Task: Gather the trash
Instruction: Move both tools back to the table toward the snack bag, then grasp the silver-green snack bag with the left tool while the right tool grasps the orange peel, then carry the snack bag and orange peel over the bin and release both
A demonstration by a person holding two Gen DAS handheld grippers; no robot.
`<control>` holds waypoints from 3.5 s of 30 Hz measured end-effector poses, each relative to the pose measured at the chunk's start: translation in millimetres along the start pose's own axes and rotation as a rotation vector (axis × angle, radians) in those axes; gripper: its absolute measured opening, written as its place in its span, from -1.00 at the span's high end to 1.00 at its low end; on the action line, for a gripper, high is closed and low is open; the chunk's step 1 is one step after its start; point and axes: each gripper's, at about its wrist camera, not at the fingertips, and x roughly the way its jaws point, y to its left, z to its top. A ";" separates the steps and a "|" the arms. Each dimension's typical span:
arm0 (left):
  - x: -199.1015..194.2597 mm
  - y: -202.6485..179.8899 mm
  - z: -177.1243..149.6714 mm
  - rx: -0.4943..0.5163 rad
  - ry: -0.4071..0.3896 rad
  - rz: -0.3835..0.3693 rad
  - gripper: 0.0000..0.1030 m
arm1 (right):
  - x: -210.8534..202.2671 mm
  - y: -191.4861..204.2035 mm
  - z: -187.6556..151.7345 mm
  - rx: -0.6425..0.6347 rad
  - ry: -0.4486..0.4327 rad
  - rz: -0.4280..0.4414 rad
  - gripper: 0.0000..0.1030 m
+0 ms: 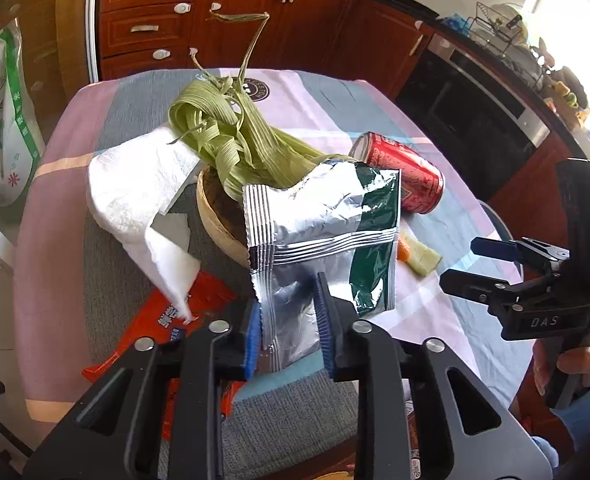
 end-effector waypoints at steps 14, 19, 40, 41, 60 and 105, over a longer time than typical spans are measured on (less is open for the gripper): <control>-33.4 0.1 -8.2 -0.044 -0.030 -0.023 0.89 | 5.1 16.5 13.4 -0.034 -0.030 0.047 -0.79; -22.0 12.6 -21.2 -0.075 0.030 -0.026 0.82 | 15.4 31.6 23.1 -0.069 -0.038 0.092 -0.28; 3.1 -12.9 -25.5 0.010 0.093 -0.006 0.45 | 22.4 32.1 25.5 -0.065 -0.045 0.137 0.68; 2.0 -14.5 -25.6 0.014 0.092 -0.001 0.56 | 19.4 29.3 23.6 -0.061 -0.048 0.130 0.68; -62.3 -78.2 -14.6 0.125 -0.026 0.023 0.95 | -64.3 -29.5 -16.7 0.042 -0.174 0.170 0.68; 167.5 -402.1 26.8 0.489 0.246 -0.240 0.94 | -90.2 -344.1 -128.3 0.561 -0.188 -0.139 0.66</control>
